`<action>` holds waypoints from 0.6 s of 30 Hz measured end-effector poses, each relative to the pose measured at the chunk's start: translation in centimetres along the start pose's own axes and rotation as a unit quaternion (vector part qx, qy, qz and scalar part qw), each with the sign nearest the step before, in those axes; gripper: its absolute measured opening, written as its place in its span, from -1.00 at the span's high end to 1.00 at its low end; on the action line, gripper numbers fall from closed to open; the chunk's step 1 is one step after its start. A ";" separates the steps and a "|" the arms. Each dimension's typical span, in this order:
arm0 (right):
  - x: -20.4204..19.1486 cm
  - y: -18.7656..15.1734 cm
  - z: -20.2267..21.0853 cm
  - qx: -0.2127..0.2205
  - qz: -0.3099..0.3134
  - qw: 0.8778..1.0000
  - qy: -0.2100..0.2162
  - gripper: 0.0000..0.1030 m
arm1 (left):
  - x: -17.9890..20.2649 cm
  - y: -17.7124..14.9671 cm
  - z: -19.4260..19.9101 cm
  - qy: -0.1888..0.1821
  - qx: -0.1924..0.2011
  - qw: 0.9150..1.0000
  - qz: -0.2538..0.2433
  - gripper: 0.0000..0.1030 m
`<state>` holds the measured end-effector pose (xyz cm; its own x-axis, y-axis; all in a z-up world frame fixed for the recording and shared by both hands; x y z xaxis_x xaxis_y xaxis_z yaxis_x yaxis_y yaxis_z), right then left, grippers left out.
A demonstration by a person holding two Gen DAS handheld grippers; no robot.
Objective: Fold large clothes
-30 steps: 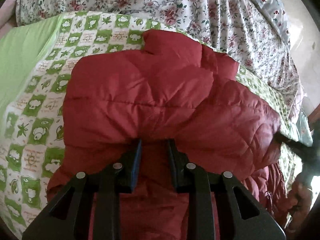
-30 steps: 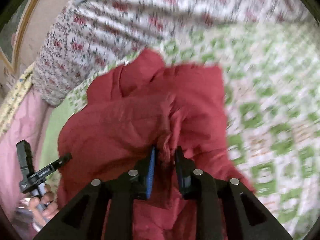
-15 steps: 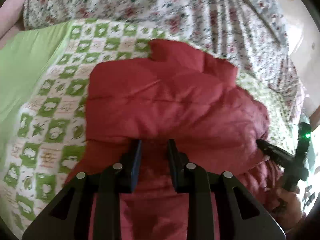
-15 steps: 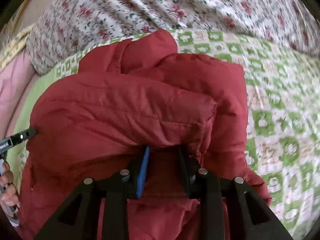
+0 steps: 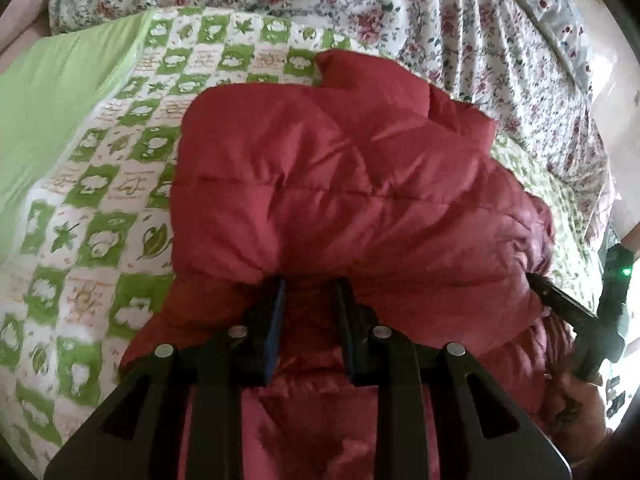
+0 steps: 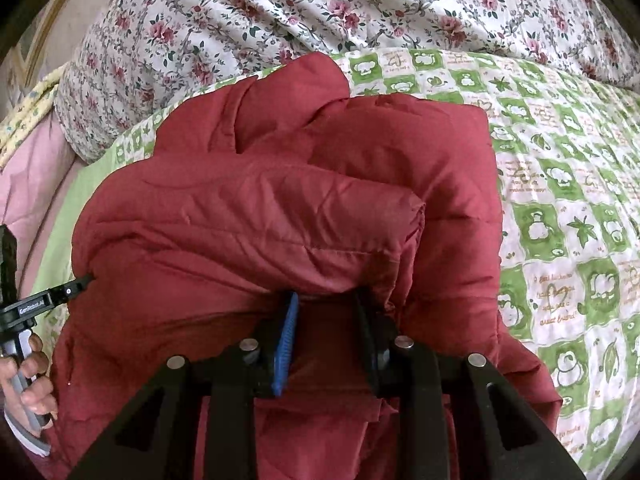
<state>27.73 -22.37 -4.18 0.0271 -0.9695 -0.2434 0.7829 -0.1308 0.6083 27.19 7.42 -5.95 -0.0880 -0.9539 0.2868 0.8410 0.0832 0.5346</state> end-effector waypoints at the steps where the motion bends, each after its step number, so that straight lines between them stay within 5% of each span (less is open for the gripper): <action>1: 0.0 0.1 0.8 -0.002 -0.011 1.000 0.010 0.38 | 0.0 -0.3 0.8 -0.005 0.000 1.000 0.006 0.54; 4: -0.3 -0.3 3.9 0.000 -0.028 0.999 0.025 0.26 | 0.0 -1.8 3.7 -0.016 0.004 1.000 0.007 0.54; 6: -1.2 -1.0 6.7 0.014 -0.016 0.999 0.039 -0.06 | -0.2 -3.1 5.8 -0.023 0.006 1.000 0.011 0.54; 8: -2.1 -2.1 9.6 0.032 0.002 0.998 0.047 -0.18 | -0.3 -4.6 7.5 -0.032 0.009 0.999 0.014 0.54; 18: -0.5 -8.0 17.2 0.041 -0.007 0.998 0.038 -0.28 | -2.3 -11.7 12.0 -0.025 -0.004 0.998 0.052 0.54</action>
<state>10.73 -24.43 4.02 0.0664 -0.9492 -0.3075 0.7307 -0.1637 0.6628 11.16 12.12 -3.30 -0.0266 -0.9244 0.3805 0.8516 0.1783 0.4929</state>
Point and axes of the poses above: each gripper's, at about its wrist camera, not at the fingertips, and z roughly against the way its jaws point, x to its right, y to its top, the point moved 1 cm from there along -z, roughly the way its jaws point
